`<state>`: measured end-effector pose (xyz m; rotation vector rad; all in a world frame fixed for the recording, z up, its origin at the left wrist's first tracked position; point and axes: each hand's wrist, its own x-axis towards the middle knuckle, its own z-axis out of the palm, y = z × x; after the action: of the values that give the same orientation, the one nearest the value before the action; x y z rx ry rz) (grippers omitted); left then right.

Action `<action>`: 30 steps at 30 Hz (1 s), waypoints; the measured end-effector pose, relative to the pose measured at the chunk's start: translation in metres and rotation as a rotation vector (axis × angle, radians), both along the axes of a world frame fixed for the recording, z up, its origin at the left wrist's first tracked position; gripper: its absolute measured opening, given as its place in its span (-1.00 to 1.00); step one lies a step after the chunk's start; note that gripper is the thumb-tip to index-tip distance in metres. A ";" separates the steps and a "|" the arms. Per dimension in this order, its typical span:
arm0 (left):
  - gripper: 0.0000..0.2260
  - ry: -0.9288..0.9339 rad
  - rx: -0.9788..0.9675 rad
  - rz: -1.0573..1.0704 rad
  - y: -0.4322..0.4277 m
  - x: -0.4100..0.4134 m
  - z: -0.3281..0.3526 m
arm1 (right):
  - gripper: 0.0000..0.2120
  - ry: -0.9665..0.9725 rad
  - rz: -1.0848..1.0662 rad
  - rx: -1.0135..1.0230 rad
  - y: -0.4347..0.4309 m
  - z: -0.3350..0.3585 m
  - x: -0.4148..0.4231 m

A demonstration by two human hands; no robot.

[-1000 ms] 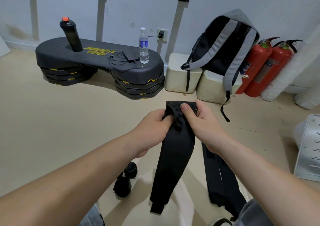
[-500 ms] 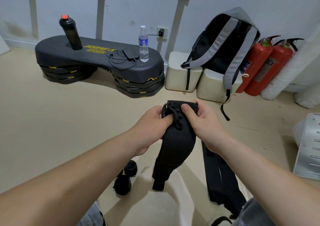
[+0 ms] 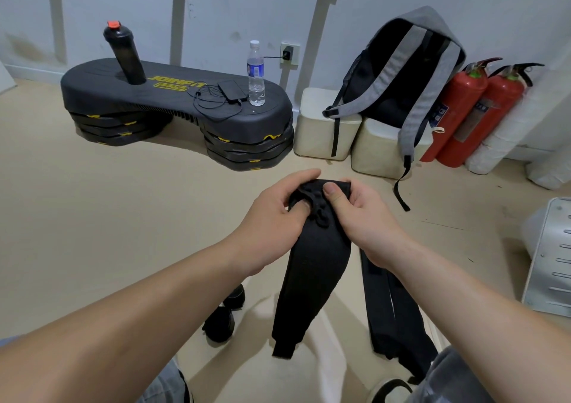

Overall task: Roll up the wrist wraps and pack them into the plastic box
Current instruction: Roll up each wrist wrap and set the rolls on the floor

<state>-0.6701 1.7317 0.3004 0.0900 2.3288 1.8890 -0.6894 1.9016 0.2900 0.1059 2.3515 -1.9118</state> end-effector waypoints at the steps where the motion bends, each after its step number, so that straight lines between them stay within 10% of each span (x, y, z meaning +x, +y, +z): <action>1: -0.57 0.004 0.005 0.008 0.001 0.000 0.001 | -0.81 -0.006 -0.008 0.000 0.000 -0.001 -0.001; 30: -0.74 0.120 -0.077 0.112 -0.004 -0.006 -0.012 | -0.67 -0.080 0.171 -0.062 -0.005 0.005 0.011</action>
<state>-0.6761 1.7279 0.2882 0.0675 2.5327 1.8901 -0.6786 1.8966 0.2952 -0.0232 2.1725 -1.8616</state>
